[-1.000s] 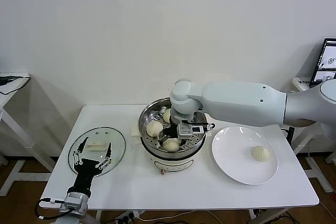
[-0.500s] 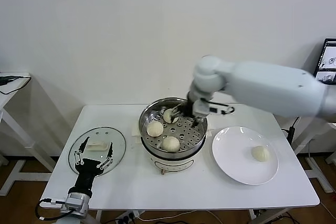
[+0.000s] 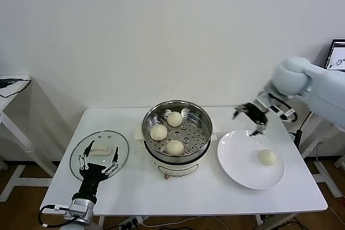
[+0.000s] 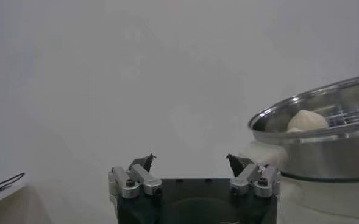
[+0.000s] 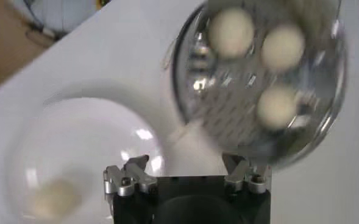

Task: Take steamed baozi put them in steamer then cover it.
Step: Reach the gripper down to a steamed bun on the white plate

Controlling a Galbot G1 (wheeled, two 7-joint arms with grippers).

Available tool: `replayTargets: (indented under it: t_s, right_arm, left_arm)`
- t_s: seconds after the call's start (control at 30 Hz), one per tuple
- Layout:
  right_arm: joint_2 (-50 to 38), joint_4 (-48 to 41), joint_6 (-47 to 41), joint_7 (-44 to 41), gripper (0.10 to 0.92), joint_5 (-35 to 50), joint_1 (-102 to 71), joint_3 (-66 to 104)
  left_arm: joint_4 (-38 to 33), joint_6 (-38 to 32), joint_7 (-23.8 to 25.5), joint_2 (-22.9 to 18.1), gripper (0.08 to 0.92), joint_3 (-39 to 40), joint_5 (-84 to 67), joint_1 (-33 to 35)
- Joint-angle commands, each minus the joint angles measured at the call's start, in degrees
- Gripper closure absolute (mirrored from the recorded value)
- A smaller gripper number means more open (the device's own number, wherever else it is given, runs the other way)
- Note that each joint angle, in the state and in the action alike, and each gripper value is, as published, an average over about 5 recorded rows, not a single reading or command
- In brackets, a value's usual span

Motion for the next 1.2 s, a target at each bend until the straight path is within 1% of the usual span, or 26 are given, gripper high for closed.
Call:
replayTargets:
  t_s: [0.03,0.2,0.47,1.2]
  right_arm:
    - [-6.27,-10.08,-8.58,-3.13,0.203,-9.07,-24.66,21.35]
    - [-2.01,-15.50,-8.89,-2.31,0.203,-13.60,-32.59,30.19]
    - [2.48,-19.75,-8.64,-0.43,0.203,-17.77,-37.53,35.69]
    - [5.48,-22.25,-7.41,2.17,0.203,-22.33,-41.67,38.49]
  left_arm:
    - [-0.09,-0.03,-0.07,-0.19,0.177,0.34,0.20,-0.02]
    - [-0.01,0.02,-0.14,-0.31,0.177,0.36,0.36,-0.02]
    - [0.12,0.13,-0.25,-0.48,0.177,0.17,0.48,-0.02]
    - [1.27,0.32,-0.46,-0.66,0.177,0.80,1.10,-0.52]
